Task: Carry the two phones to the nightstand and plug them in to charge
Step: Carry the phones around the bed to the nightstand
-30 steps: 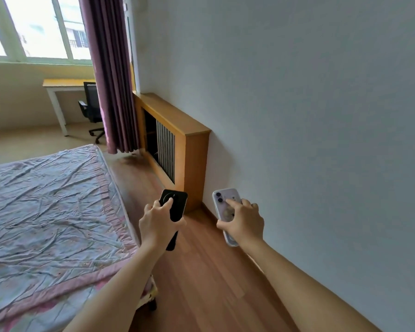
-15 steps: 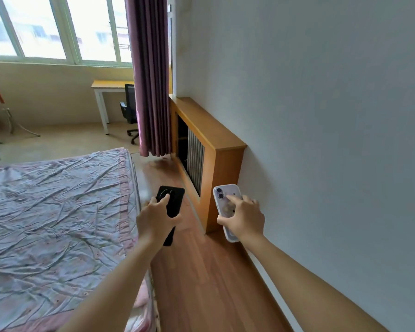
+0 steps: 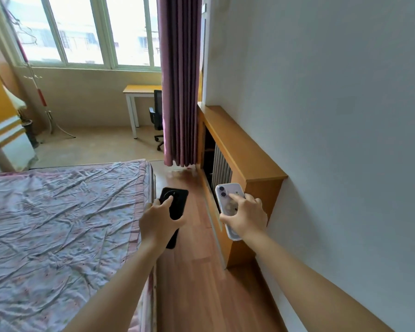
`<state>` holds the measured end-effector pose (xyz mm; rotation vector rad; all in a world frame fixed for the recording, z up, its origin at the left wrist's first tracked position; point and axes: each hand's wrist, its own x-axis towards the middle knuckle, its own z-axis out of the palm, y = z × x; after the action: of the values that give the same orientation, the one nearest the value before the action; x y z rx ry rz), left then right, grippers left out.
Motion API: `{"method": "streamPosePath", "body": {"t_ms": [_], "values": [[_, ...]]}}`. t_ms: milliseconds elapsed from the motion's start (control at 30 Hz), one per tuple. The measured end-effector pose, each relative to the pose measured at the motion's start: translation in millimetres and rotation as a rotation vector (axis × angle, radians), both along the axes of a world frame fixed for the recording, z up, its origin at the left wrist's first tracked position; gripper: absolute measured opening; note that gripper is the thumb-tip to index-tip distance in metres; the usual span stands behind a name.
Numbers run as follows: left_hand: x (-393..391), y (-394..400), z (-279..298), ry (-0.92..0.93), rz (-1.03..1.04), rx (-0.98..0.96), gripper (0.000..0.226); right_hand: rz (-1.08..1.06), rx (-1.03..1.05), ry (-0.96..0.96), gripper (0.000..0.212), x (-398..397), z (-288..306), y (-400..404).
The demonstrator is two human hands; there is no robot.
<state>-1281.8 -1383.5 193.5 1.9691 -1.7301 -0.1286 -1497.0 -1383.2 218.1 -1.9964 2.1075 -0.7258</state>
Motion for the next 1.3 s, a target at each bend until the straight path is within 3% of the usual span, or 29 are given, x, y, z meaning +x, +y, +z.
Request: {"method": "streamPosePath", "body": {"t_ms": [700, 1300], "values": [[25.2, -359.0, -3.4, 0.005, 0.268, -0.018, 0.071, 0.270, 0.065, 0.001, 0.069, 34.1, -6.8, -413.1], [122.9, -688.6, -9.7, 0.042, 0.214, -0.032, 0.069, 0.235, 0.034, 0.046, 0.066, 123.1, -3.1, -723.7]]}}
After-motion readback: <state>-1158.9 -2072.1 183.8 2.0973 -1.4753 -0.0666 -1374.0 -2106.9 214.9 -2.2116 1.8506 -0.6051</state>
